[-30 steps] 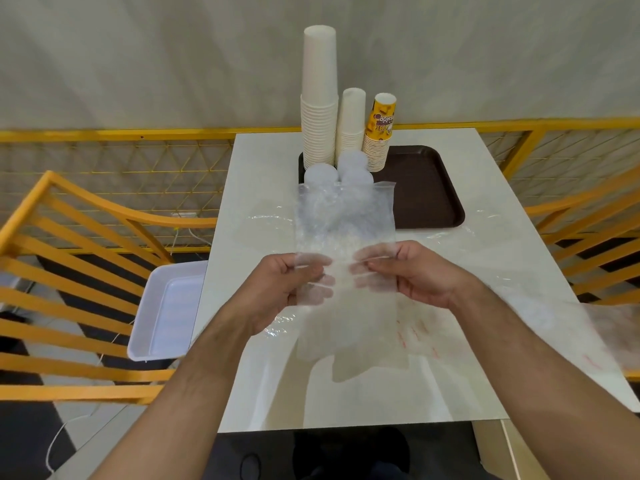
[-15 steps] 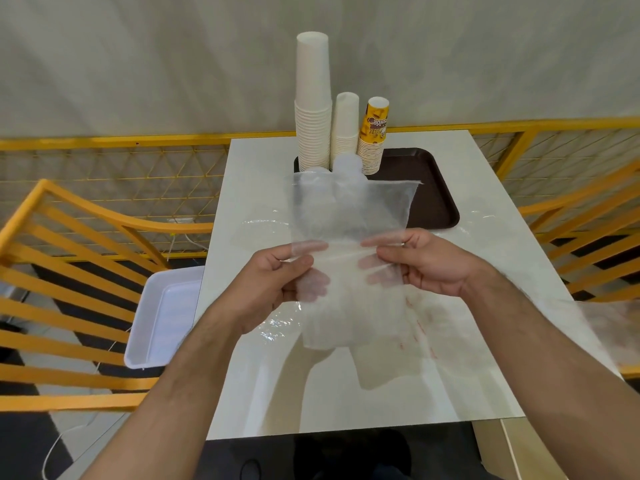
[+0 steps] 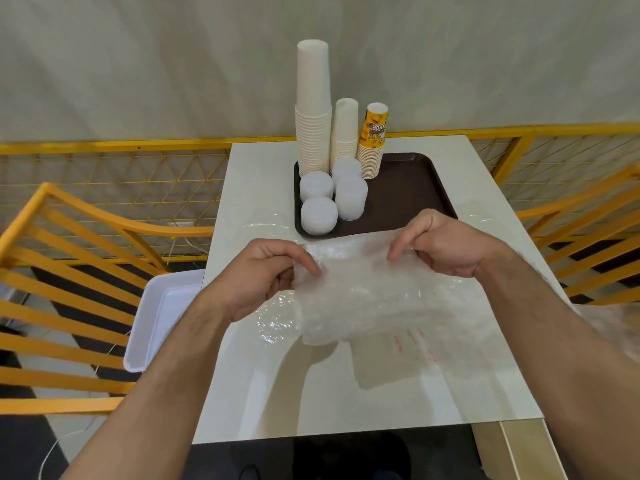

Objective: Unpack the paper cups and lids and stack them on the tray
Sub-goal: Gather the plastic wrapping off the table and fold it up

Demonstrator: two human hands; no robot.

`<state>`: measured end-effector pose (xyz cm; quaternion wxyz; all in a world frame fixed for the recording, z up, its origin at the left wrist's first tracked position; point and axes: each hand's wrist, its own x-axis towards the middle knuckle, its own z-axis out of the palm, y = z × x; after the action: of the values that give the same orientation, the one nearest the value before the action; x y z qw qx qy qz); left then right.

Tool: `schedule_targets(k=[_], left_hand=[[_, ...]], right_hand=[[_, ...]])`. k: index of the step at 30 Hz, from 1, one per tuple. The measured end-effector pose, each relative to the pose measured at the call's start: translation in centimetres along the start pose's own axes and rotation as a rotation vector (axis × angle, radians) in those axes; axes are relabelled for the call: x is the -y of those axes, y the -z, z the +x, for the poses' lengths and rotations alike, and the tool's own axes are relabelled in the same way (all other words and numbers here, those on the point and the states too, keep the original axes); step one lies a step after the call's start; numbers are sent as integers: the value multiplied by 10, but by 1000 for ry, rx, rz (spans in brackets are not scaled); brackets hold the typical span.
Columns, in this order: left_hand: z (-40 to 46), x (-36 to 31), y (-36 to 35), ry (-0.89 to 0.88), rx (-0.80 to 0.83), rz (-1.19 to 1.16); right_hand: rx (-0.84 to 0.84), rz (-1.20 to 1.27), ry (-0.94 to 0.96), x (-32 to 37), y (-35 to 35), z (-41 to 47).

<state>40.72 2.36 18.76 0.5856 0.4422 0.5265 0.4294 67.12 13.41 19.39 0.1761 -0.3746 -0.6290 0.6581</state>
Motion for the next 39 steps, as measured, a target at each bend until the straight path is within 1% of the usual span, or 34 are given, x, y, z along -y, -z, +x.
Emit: schedule_targets(k=[1,5,8,10,12,14,17,18,19,20,25,26,29,30,32,34,35,37,39], left_hand=[[1,-1,1,1,19,-4],[-3,-12,-3,36,128,-173],[0,-11,-6,12,165,-67],[1,-8,-10,-9,139,6],[0,-7,-16,-39,82,-23],[-3,-9,-22,-79,24,-73],[-3,-7,-30,-116,-70,-204],[-3,-6,-34,-125,-113,-246],[-3,-6,-37,-135,-161,-276],[-2,-6,-41,-153,-209,-290],[-1,1,-54,-216,-441,-270],[-1,2,-55,-222,-468,-257],[-1,6,-55,-259,-488,-253],[-2,7,-54,-273,-484,-246],[-5,8,-53,-284,-459,-234],[-9,11,-50,-263,-411,-232],[-11,12,-46,-233,-389,-216],[-11,12,-32,-123,-310,-190],[-9,6,-19,-8,-160,-172]], right_hand=[[-14,-47,16,2,0,1],[6,-110,21,3,6,5],[47,-113,-17,18,4,1],[18,-44,-17,24,5,1],[35,142,8,24,4,-1],[75,382,53,16,0,-3],[128,914,38,-16,-13,1],[159,1055,26,-26,-23,3],[197,1130,33,-35,-34,4],[204,1148,42,-43,-45,4],[189,1169,137,-44,-74,6],[170,1187,151,-42,-76,7],[38,1206,131,-36,-81,6],[-7,1169,122,-35,-81,5],[-90,1016,89,-33,-79,6],[-180,836,47,-30,-73,8],[-196,776,41,-29,-68,8],[-180,700,41,-25,-56,6],[-111,584,24,-18,-46,2]])
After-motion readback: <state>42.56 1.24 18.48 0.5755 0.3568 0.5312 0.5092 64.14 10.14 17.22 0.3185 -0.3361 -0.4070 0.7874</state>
